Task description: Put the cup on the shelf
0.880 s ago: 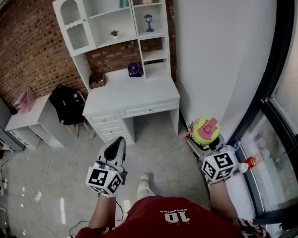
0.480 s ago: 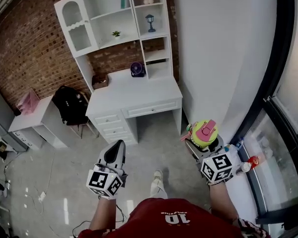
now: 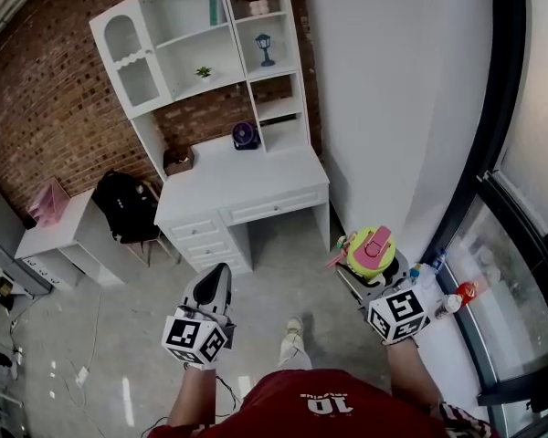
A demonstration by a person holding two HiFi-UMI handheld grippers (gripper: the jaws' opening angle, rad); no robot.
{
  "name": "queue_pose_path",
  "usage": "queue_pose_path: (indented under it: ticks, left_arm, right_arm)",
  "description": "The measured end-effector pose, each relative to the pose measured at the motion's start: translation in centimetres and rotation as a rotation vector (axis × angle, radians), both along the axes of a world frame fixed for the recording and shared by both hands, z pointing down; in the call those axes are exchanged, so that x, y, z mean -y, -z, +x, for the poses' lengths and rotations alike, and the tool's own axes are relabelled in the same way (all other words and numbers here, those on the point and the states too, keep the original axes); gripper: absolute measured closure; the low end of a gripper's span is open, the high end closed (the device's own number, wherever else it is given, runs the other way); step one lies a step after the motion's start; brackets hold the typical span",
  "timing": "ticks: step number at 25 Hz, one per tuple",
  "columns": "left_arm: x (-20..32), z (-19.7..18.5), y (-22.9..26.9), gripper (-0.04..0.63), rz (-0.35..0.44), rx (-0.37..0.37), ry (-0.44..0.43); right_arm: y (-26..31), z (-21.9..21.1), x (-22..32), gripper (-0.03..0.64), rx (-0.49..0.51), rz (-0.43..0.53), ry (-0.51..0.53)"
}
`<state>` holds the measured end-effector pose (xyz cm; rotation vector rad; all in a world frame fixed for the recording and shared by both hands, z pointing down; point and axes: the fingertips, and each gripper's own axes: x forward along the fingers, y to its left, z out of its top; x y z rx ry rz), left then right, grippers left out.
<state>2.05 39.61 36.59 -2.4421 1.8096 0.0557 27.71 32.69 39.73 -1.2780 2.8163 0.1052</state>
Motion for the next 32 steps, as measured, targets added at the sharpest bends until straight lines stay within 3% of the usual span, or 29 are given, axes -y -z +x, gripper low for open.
queue_pose_path:
  ticks: [8, 17, 26, 32]
  left_arm:
    - [1.3, 0.7, -0.5, 0.601, 0.000, 0.015, -0.043]
    - [3.2, -0.3, -2.2, 0.602, -0.006, -0.006, -0.035]
    - [7.8, -3.9, -4.1, 0.603, -0.038, -0.039, -0.010]
    - [13.9, -7.1, -4.6, 0.601, -0.051, -0.062, 0.000]
  right_arm:
    - [0.4, 0.7, -0.2, 0.213, 0.020, 0.008, -0.018]
    - [-0.2, 0.3, 1.9, 0.213, 0.013, 0.002, -0.032]
    - [-0.5, -2.5, 7.1, 0.213, 0.008, -0.005, -0.027]
    - [-0.3, -5.5, 13.0, 0.213, 0.019, 0.005, -0.018]
